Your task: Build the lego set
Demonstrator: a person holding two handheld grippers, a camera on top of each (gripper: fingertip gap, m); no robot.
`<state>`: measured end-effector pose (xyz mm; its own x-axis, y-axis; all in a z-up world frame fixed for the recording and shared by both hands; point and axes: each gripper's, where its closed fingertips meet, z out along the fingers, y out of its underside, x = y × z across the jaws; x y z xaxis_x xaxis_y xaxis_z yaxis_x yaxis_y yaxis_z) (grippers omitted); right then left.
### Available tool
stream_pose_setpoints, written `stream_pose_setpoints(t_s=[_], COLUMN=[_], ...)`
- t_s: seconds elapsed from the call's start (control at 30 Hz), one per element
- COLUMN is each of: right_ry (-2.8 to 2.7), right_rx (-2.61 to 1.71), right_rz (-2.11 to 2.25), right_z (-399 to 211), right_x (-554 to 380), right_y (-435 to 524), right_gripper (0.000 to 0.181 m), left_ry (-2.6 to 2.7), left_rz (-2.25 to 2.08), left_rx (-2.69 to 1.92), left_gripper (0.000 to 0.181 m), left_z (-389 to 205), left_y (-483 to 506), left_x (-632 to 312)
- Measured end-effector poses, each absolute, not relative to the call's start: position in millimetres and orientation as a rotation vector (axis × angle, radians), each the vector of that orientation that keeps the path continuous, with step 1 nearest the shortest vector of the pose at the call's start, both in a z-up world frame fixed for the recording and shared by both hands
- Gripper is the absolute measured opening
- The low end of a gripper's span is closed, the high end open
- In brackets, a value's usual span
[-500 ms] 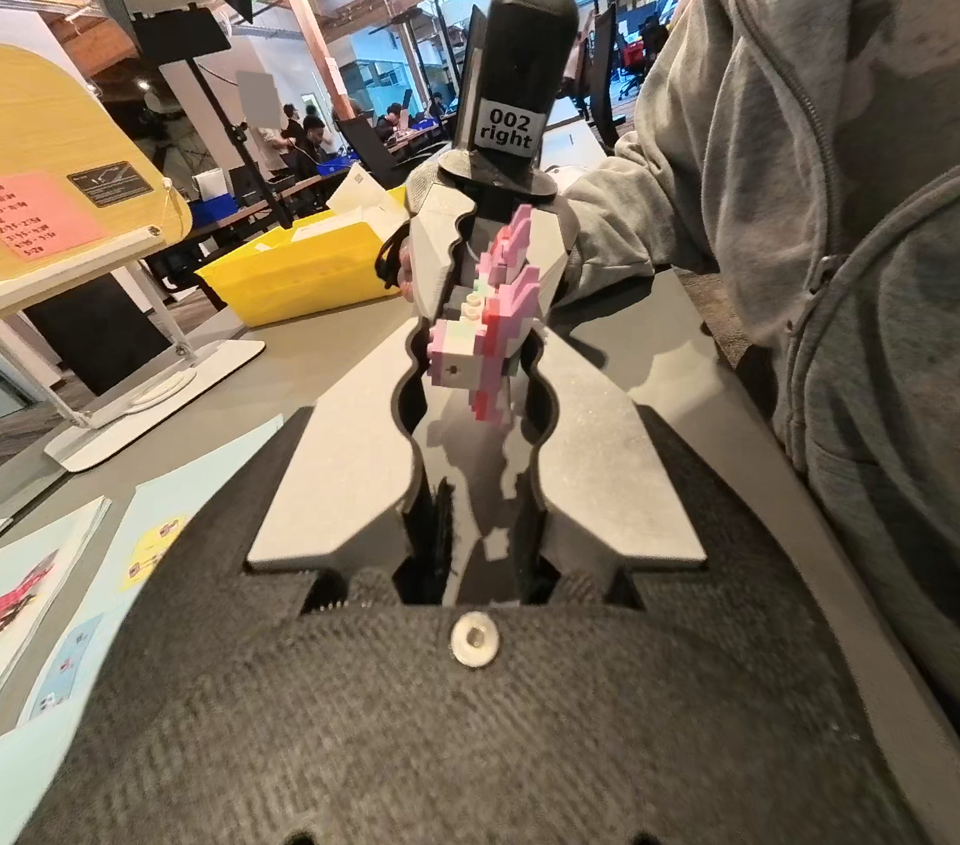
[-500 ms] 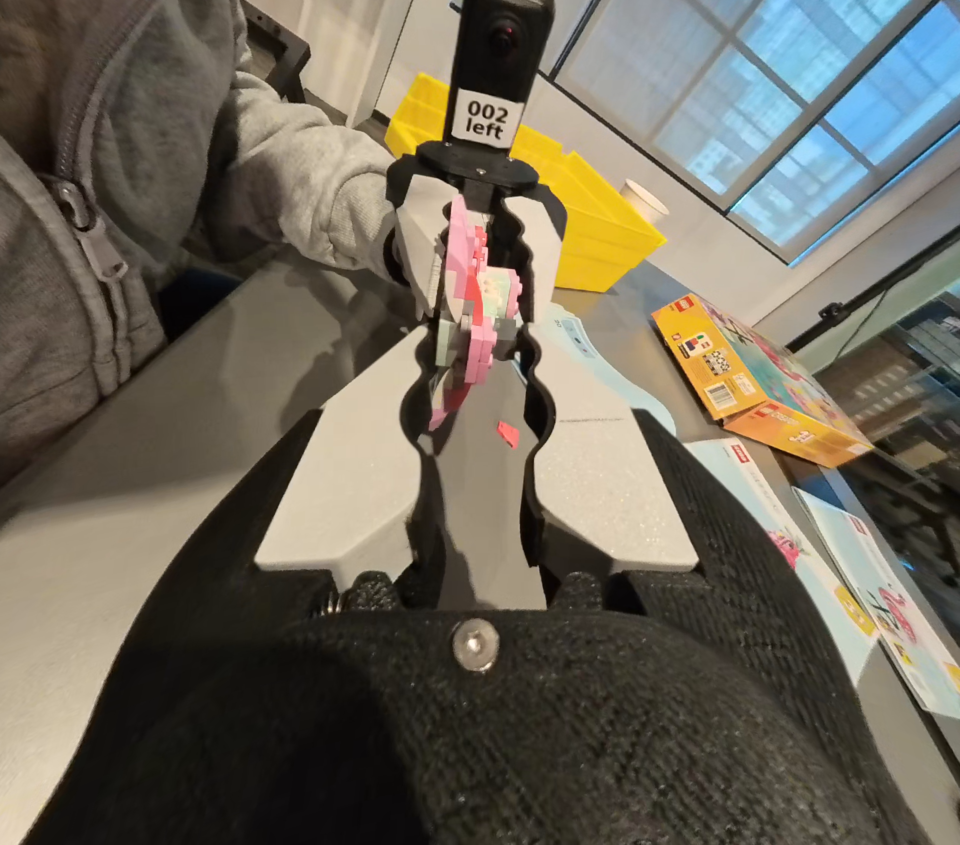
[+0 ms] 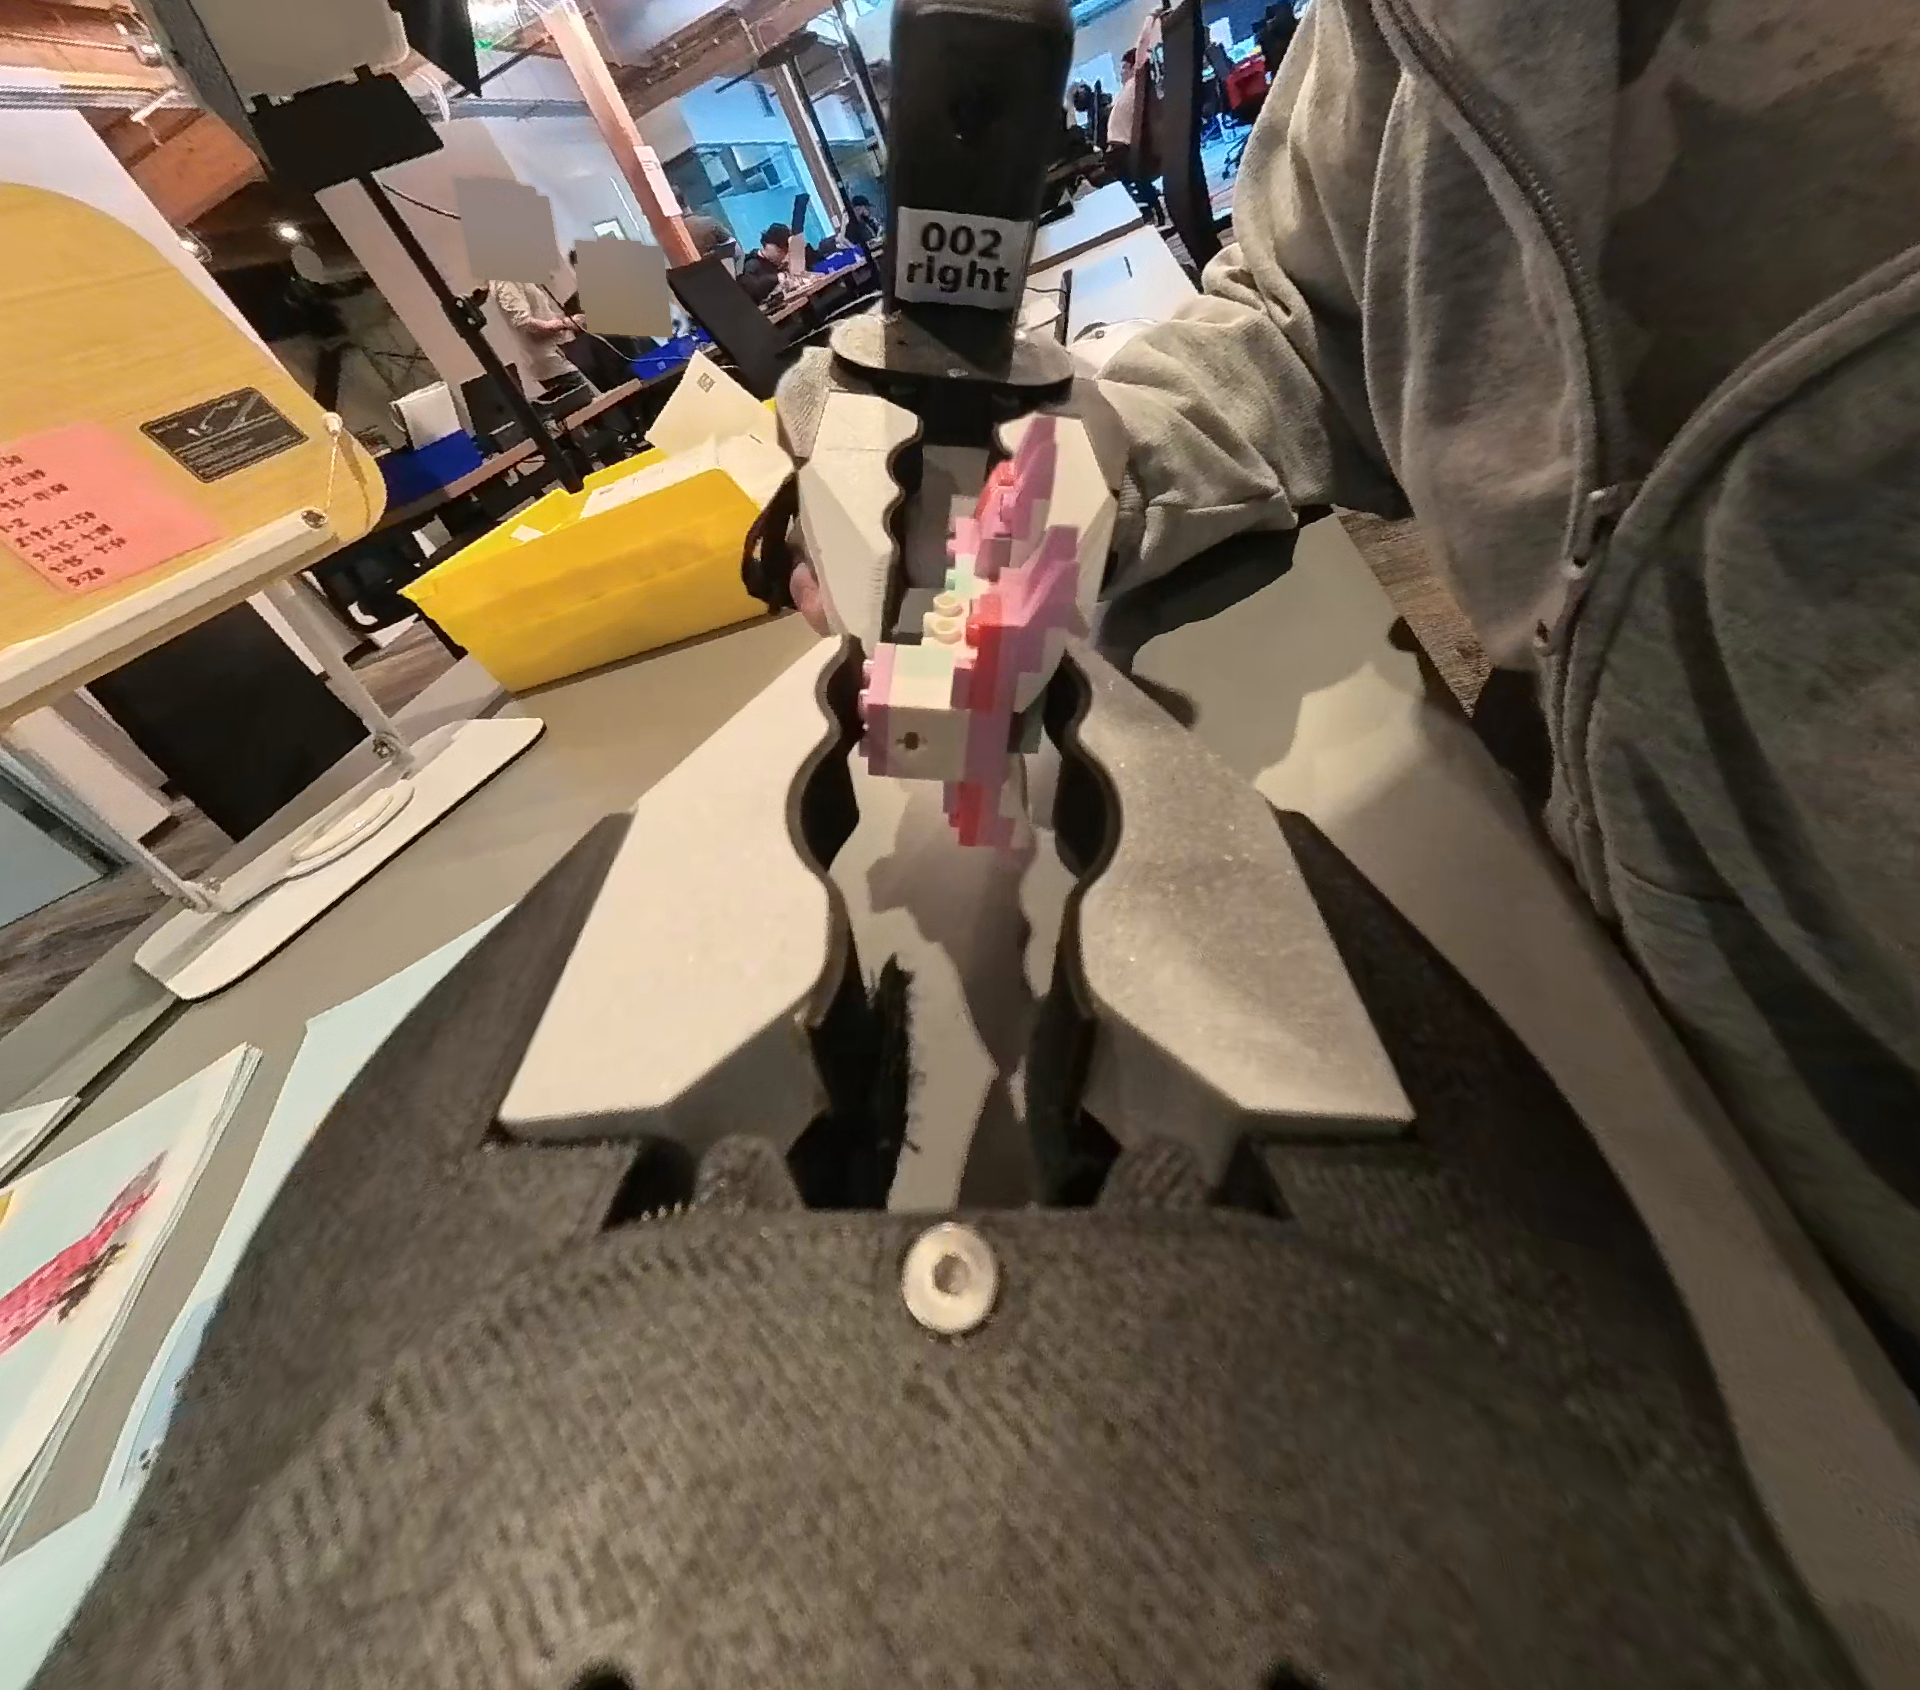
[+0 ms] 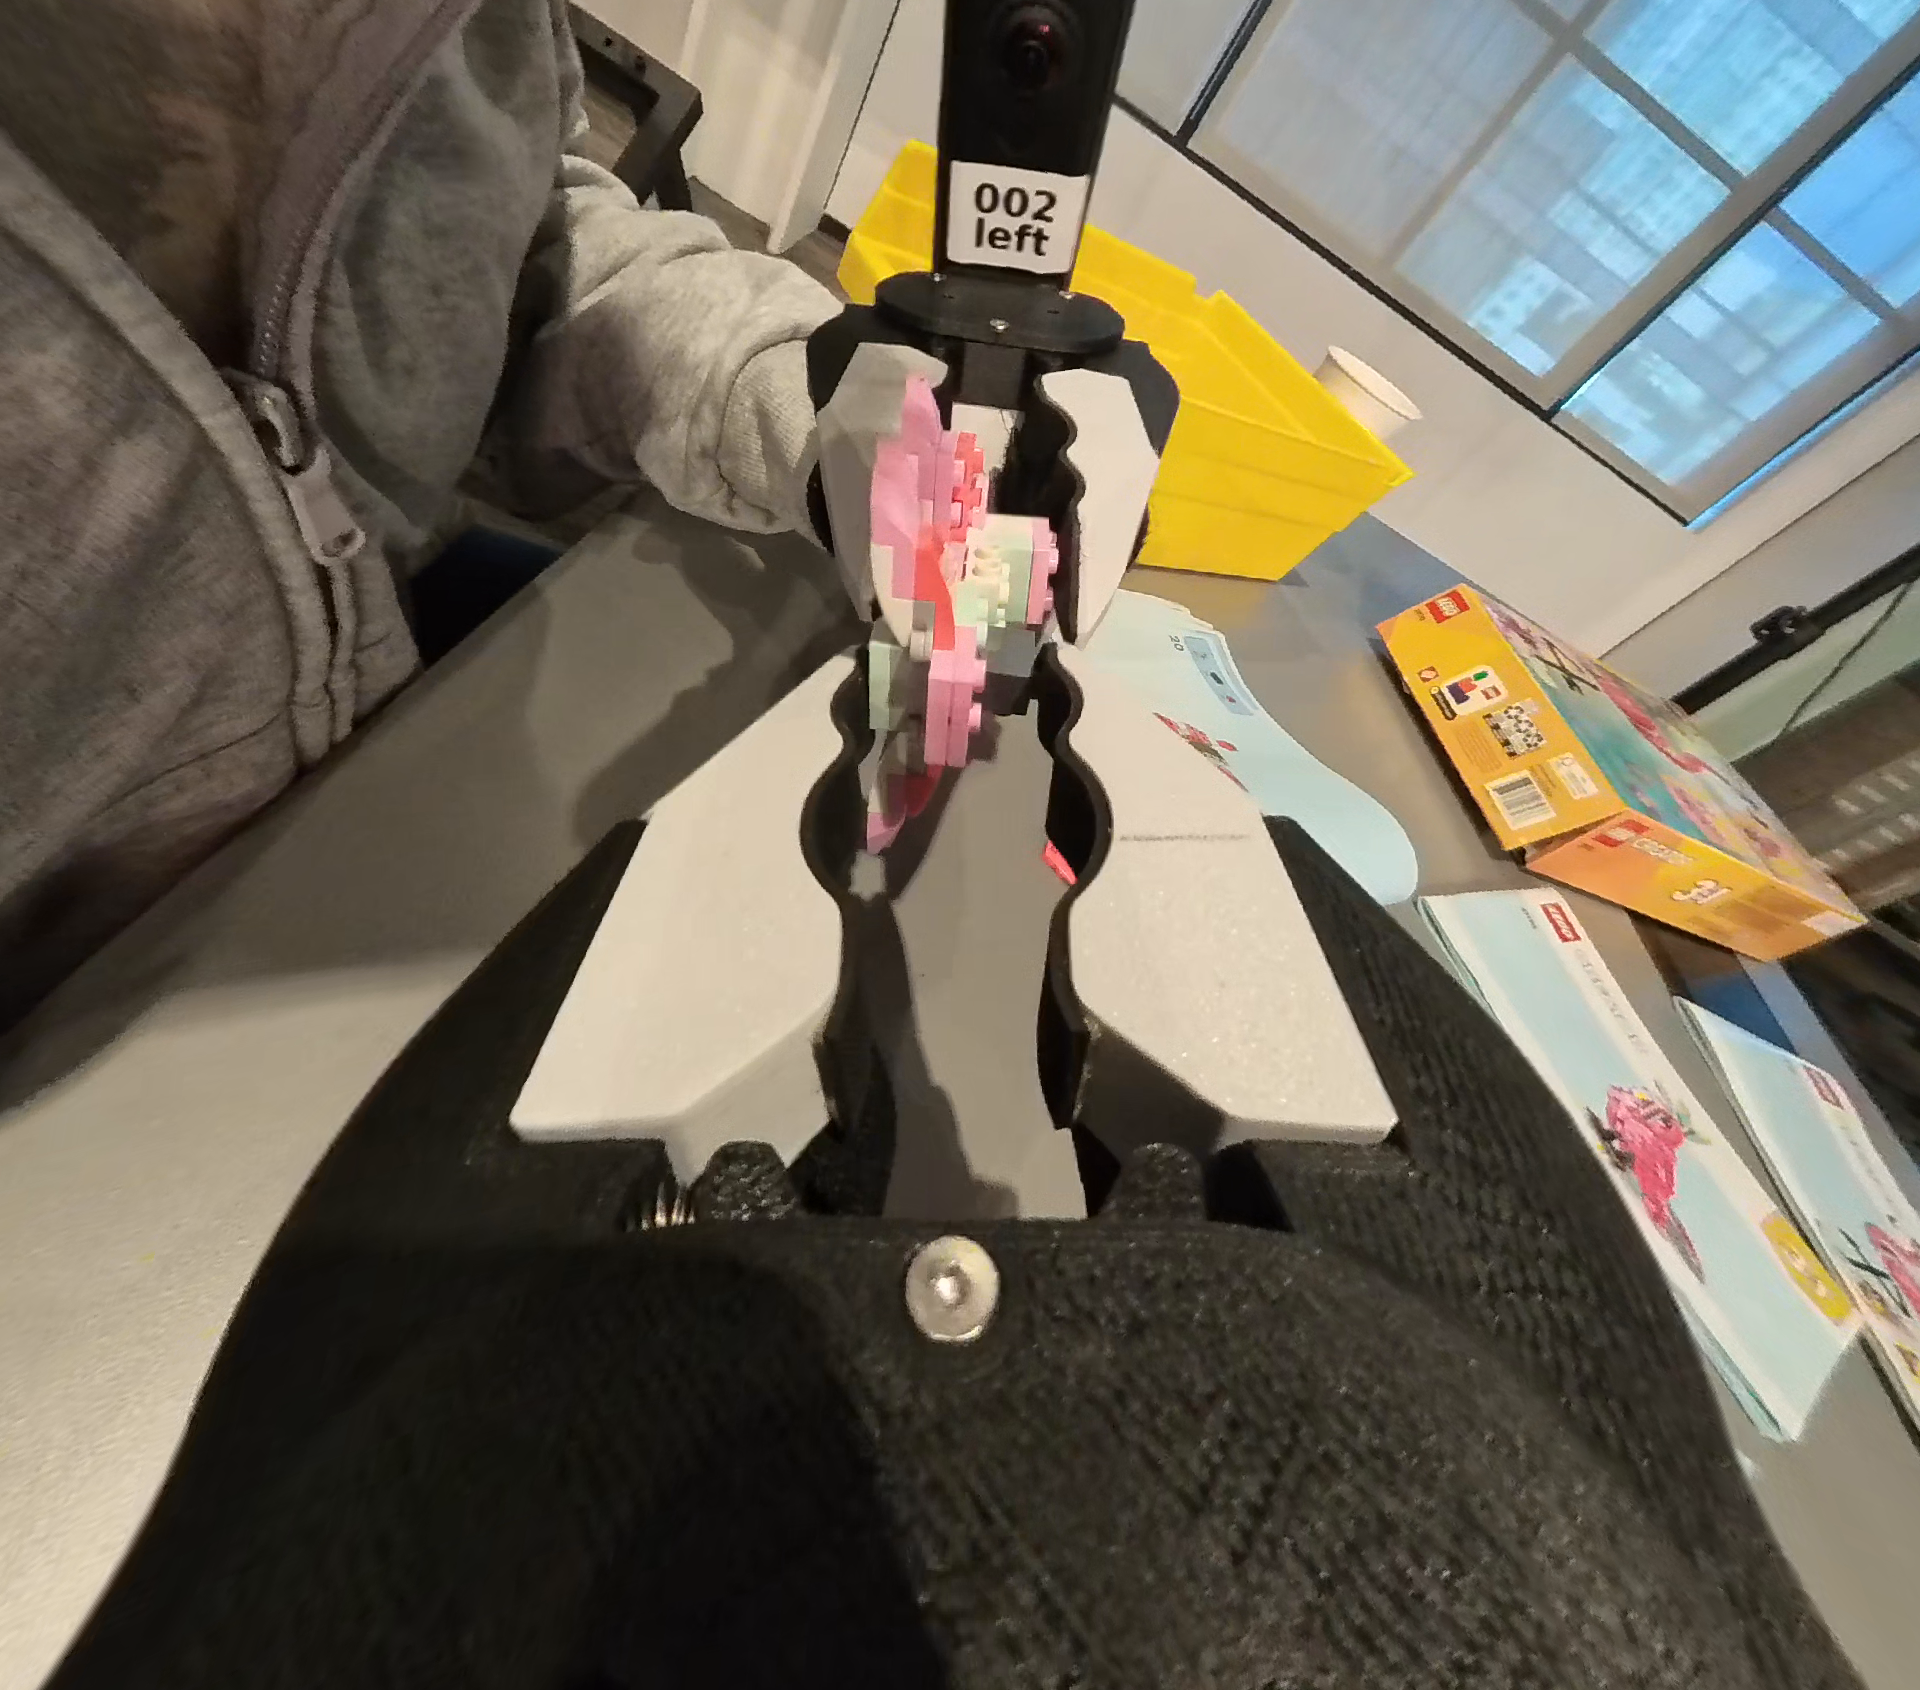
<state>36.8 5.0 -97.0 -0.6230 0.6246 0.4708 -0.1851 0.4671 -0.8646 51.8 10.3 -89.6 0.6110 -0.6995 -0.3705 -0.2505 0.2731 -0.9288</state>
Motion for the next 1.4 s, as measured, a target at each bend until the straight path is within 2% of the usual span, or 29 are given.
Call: stream_pose_setpoints(t_s=[0.67, 0.8, 0.83, 0.93, 1.03, 1.13, 1.4], right_ry=[-1.958, -1.92, -1.899, -1.825, -1.768, -1.743, -1.776], right_rx=[-0.364, -0.349, -0.327, -0.21, -0.106, -0.035, 0.068], right_rz=[1.22, 1.108, 1.059, 0.81, 0.629, 0.531, 0.464], right_z=[-103.1, -105.7, -105.4, -104.4, -102.3, -102.4, -116.4], right_x=[41.7, 36.3, 35.4, 33.1, 34.4, 35.8, 39.6], right_y=[4.1, 12.8, 15.8, 29.3, 35.6, 35.0, 24.6], right_gripper=[0.029, 0.029, 0.029, 0.03, 0.029, 0.029, 0.029], left_ry=[0.954, 0.889, 0.845, 0.738, 0.644, 0.592, 0.551], left_rz=[-0.375, -0.365, -0.392, -0.564, -0.684, -0.818, -1.064], left_rx=[-1.303, -1.361, -1.392, -1.413, -1.413, -1.43, -1.511], left_gripper=[0.034, 0.034, 0.035, 0.052, 0.056, 0.053, 0.028], left_z=[-94.1, -95.9, -94.7, -86.6, -80.6, -80.7, -92.8], left_y=[8.3, 15.2, 18.2, 19.8, 21.8, 23.2, 25.8], left_x=[56.4, 50.9, 49.2, 45.0, 35.0, 32.2, 41.7])
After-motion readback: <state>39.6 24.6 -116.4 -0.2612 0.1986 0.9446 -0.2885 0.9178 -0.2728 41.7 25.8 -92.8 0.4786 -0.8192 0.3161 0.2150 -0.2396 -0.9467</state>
